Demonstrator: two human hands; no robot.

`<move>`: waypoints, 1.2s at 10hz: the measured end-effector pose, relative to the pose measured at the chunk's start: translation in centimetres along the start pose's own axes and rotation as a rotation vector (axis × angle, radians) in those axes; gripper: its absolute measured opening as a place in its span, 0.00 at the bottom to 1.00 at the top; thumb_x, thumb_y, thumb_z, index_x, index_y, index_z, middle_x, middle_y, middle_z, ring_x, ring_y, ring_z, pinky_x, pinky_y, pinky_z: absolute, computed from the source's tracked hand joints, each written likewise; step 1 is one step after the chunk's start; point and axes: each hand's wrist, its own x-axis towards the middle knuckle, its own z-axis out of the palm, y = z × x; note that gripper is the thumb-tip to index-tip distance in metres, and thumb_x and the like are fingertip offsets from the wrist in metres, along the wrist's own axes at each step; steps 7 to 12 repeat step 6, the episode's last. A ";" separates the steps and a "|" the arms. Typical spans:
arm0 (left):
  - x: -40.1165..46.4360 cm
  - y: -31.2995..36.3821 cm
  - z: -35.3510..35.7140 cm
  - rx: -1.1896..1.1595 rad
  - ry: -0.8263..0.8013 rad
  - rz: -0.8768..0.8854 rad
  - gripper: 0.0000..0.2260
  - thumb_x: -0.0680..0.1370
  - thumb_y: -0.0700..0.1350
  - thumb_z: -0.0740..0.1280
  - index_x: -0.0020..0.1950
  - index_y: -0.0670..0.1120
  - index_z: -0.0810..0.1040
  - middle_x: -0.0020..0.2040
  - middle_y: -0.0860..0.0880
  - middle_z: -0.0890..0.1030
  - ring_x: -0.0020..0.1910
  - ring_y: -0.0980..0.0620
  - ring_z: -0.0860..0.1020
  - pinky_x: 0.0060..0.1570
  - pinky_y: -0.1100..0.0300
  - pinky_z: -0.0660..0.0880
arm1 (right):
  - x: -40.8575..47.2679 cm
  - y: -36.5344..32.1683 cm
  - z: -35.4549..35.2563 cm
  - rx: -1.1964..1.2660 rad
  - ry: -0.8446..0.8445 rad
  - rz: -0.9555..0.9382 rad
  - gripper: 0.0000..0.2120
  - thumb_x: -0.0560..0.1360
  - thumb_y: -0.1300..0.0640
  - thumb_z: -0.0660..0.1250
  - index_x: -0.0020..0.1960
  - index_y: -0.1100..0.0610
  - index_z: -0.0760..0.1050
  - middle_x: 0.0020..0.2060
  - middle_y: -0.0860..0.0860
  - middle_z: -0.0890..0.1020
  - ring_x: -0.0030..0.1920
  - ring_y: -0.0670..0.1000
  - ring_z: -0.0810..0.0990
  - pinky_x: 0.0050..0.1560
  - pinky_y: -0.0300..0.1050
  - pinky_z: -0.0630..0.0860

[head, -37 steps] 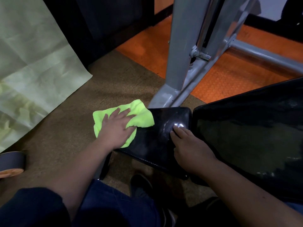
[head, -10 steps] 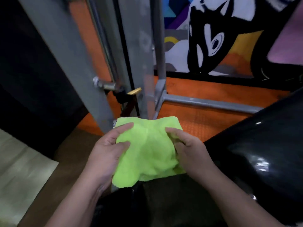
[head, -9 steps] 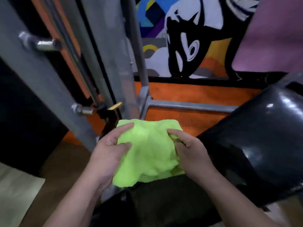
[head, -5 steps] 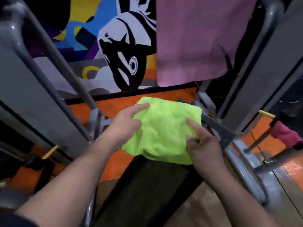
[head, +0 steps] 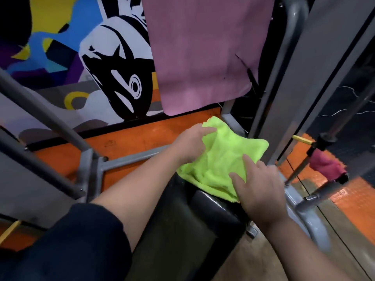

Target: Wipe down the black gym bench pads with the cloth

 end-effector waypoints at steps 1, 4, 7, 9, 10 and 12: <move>0.1 -1.1 1.0 0.319 0.009 0.110 0.27 0.76 0.35 0.60 0.70 0.58 0.71 0.77 0.50 0.59 0.70 0.44 0.64 0.66 0.50 0.66 | -0.1 0.3 0.5 -0.135 0.004 0.038 0.22 0.75 0.36 0.64 0.57 0.53 0.78 0.58 0.56 0.74 0.61 0.61 0.67 0.58 0.59 0.65; -2.4 -4.5 2.0 0.555 -0.005 0.262 0.23 0.84 0.50 0.51 0.78 0.56 0.50 0.80 0.52 0.52 0.78 0.47 0.50 0.75 0.44 0.49 | 0.3 0.4 0.7 -0.190 -0.141 -0.125 0.28 0.77 0.36 0.61 0.67 0.54 0.67 0.54 0.52 0.76 0.52 0.55 0.76 0.48 0.52 0.76; -5.3 -3.8 -0.6 0.548 0.112 0.177 0.18 0.81 0.46 0.57 0.71 0.51 0.69 0.74 0.51 0.67 0.76 0.45 0.58 0.74 0.45 0.52 | 0.6 -2.5 -1.7 -0.340 -0.115 -0.166 0.27 0.77 0.41 0.63 0.70 0.55 0.66 0.67 0.55 0.73 0.68 0.58 0.70 0.69 0.56 0.67; -5.3 -3.8 -0.6 0.548 0.112 0.177 0.18 0.81 0.46 0.57 0.71 0.51 0.69 0.74 0.51 0.67 0.76 0.45 0.58 0.74 0.45 0.52 | 0.6 -2.5 -1.7 -0.340 -0.115 -0.166 0.27 0.77 0.41 0.63 0.70 0.55 0.66 0.67 0.55 0.73 0.68 0.58 0.70 0.69 0.56 0.67; -5.3 -3.8 -0.6 0.548 0.112 0.177 0.18 0.81 0.46 0.57 0.71 0.51 0.69 0.74 0.51 0.67 0.76 0.45 0.58 0.74 0.45 0.52 | 0.6 -2.5 -1.7 -0.340 -0.115 -0.166 0.27 0.77 0.41 0.63 0.70 0.55 0.66 0.67 0.55 0.73 0.68 0.58 0.70 0.69 0.56 0.67; -5.3 -3.8 -0.6 0.548 0.112 0.177 0.18 0.81 0.46 0.57 0.71 0.51 0.69 0.74 0.51 0.67 0.76 0.45 0.58 0.74 0.45 0.52 | 0.6 -2.5 -1.7 -0.340 -0.115 -0.166 0.27 0.77 0.41 0.63 0.70 0.55 0.66 0.67 0.55 0.73 0.68 0.58 0.70 0.69 0.56 0.67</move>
